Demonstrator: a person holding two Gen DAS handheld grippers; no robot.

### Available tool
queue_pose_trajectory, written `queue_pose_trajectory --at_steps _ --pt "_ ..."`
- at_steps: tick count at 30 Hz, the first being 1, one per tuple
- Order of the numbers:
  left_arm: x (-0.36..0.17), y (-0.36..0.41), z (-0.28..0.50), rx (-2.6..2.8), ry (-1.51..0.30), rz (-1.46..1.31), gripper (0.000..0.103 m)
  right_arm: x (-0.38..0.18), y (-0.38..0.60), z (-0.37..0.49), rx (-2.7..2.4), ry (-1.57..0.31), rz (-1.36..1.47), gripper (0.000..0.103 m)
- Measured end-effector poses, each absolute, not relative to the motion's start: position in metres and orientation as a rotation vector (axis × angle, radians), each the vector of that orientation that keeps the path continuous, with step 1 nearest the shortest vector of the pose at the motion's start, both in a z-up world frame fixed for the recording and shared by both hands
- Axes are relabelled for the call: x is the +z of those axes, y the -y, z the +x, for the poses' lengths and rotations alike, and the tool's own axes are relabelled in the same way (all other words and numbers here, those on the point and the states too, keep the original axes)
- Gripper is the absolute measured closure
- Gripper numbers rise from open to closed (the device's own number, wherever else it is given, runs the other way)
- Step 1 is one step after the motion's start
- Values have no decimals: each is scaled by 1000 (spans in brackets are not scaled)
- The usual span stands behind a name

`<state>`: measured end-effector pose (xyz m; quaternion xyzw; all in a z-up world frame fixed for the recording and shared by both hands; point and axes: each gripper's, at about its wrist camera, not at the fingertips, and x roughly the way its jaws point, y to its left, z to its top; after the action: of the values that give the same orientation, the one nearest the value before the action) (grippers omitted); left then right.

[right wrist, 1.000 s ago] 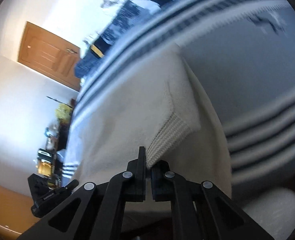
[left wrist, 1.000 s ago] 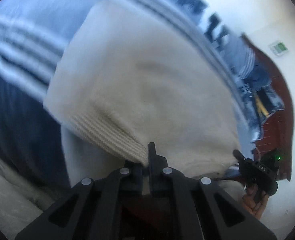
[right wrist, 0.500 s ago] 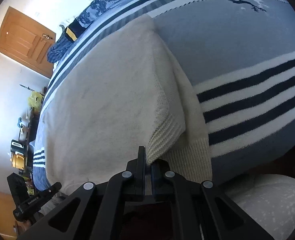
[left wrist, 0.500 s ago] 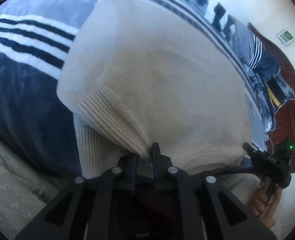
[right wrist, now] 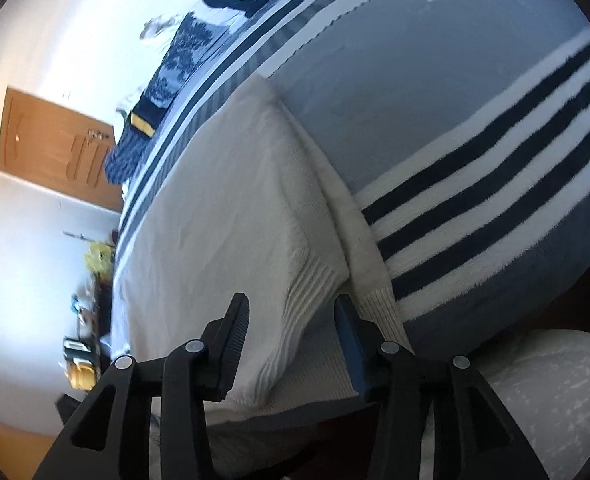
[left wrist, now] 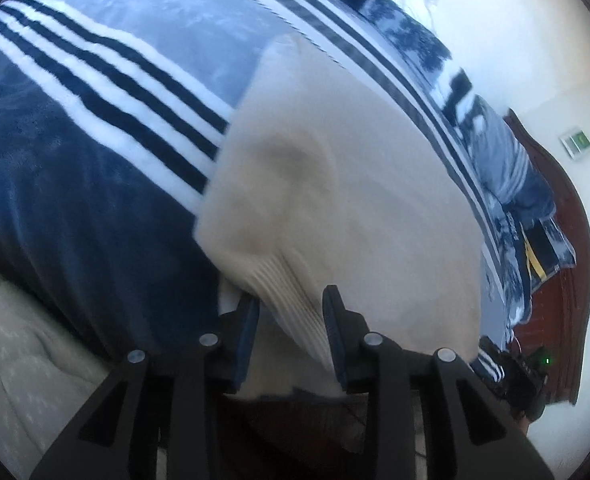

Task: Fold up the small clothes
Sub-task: 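Lift the collar with both tools and fold it over toward the ribbed hem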

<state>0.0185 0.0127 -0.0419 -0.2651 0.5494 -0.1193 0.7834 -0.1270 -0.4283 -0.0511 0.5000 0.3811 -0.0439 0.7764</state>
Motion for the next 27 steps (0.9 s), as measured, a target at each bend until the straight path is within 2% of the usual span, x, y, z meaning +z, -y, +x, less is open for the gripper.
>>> queue_pose_trajectory --at_steps 3,4,5,6,7,10,14,25,27 --pt "-48 -17 28 -233 -1187 -590 74 -58 436 -119 -104 -832 1114 55" --pt "-51 -18 29 -221 -1192 -592 78 -59 437 -117 -109 -829 1119 55" --pt "-51 -23 28 -213 -1192 -589 90 -59 438 -115 -127 -836 1106 57" --pt "-51 -21 28 -217 -1190 -591 97 -59 438 -114 -142 -842 1086 64" --pt "-50 -22 26 -225 -1181 -598 99 -57 437 -113 -145 -845 1070 83" --pt "-35 -26 19 -247 -1125 -607 99 -44 431 -117 -156 -820 1001 93" --pt "-23 -31 10 -258 -1088 -611 99 -20 427 -132 -180 -768 919 95" --pt "-44 -12 10 -187 -1211 -483 99 -32 423 -121 -275 -878 835 95" --pt "-35 -14 6 -201 -1173 -499 99 -26 426 -126 -272 -833 846 95"
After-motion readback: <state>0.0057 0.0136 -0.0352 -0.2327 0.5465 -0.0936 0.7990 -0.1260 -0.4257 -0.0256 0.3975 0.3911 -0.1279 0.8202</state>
